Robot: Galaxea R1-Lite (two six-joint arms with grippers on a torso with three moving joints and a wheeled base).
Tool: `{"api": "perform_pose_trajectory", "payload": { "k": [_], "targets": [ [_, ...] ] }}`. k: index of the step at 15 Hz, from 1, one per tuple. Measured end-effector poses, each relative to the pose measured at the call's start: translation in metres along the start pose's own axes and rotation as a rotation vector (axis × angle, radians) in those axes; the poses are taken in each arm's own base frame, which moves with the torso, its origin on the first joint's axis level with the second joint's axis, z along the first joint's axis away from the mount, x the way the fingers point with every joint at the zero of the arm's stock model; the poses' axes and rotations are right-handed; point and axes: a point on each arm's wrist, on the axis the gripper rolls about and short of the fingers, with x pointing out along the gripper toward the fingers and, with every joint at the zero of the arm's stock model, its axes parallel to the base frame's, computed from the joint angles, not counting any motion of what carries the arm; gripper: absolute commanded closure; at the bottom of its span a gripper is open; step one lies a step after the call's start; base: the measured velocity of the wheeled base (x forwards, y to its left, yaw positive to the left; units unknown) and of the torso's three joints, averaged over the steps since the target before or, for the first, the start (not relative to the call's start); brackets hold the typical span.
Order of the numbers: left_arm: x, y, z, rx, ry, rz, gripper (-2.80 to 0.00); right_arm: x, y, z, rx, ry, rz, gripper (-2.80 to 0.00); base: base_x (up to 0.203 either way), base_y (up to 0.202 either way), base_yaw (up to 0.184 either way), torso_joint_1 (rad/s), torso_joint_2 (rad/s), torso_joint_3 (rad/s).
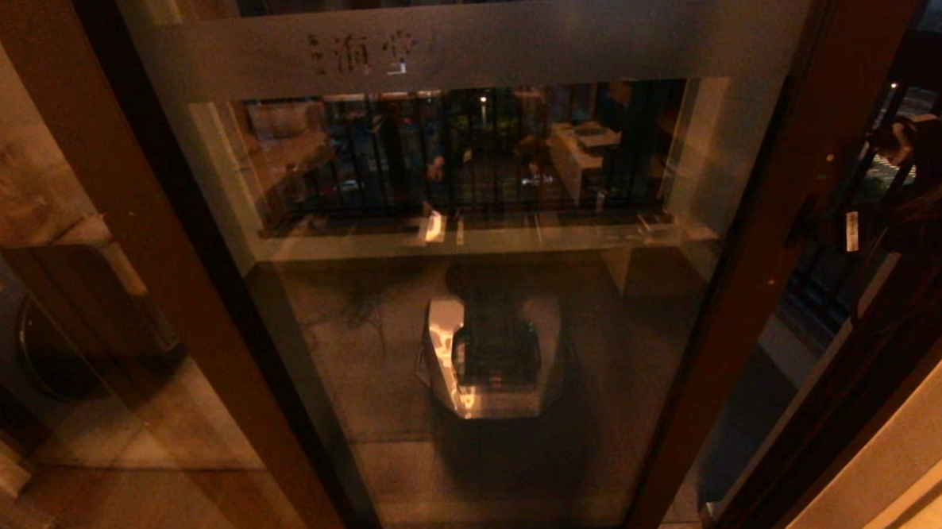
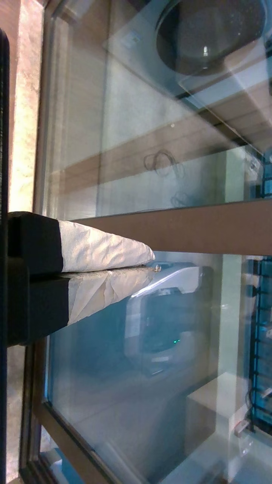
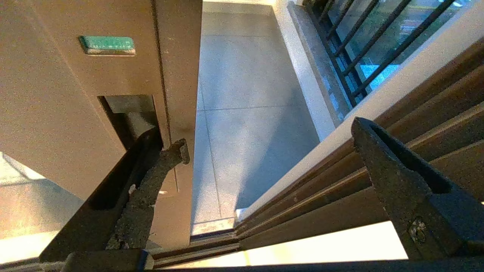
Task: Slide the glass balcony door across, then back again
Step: Close the slid door
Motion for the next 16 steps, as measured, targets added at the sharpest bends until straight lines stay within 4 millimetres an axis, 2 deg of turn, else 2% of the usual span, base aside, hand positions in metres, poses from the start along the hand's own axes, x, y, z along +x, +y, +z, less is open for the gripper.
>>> {"api": "perform_pose_trajectory", "payload": {
  "k": [16],
  "targets": [
    [0.0, 0.0, 0.0, 0.0, 0.0, 0.0, 0.0, 0.006, -0.02, -0.005, 0.001, 0.002, -0.043, -2.8, 0.0, 0.0, 0.0, 0.0, 0.0, 0.0]
  ]
}}
